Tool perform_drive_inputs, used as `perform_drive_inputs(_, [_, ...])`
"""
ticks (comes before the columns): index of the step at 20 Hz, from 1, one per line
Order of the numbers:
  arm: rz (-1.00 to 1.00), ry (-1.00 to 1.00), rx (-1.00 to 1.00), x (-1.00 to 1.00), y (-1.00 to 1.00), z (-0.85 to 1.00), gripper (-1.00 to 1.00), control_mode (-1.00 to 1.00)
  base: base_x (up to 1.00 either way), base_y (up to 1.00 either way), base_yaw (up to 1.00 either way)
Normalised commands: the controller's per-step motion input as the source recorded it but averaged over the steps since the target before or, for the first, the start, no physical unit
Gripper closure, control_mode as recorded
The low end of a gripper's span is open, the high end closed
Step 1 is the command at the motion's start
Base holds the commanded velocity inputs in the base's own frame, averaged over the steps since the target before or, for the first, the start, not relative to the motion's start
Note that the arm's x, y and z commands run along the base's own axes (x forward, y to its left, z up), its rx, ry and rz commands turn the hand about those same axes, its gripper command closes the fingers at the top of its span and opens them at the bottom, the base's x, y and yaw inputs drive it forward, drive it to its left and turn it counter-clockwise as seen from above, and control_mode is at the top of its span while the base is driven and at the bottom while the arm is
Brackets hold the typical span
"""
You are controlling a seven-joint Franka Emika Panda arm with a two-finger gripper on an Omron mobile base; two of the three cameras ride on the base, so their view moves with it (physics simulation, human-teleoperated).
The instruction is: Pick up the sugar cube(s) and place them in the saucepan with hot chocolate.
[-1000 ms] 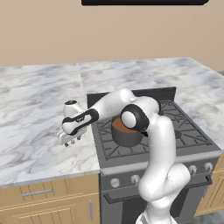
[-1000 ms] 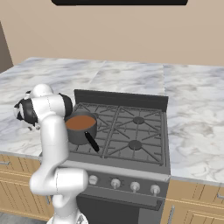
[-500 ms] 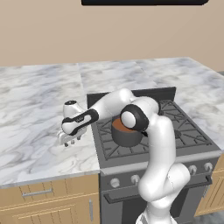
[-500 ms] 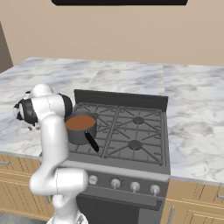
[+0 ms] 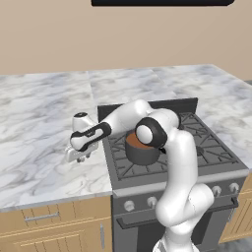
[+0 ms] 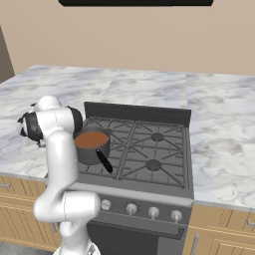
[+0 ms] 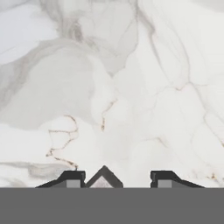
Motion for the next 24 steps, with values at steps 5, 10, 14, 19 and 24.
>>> perform_drive_inputs(5, [0.00, 0.00, 0.00, 0.00, 0.00, -0.06, 1.00, -1.00, 0.00, 0.00, 0.00])
perform_drive_inputs(10, [0.00, 0.00, 0.00, 0.00, 0.00, 0.00, 1.00, -1.00, 0.00, 0.00, 0.00])
perform_drive_inputs(14, [0.00, 0.00, 0.00, 0.00, 0.00, 0.00, 1.00, -1.00, 0.00, 0.00, 0.00])
perform_drive_inputs(19, [0.00, -0.04, 0.00, -0.12, -0.09, 0.20, 1.00, -1.00, 0.00, 0.00, 0.00])
perform_drive_inputs(24, [0.00, -0.20, 0.00, -0.44, -0.34, 0.68, 1.00, -1.00, 0.00, 0.00, 0.00])
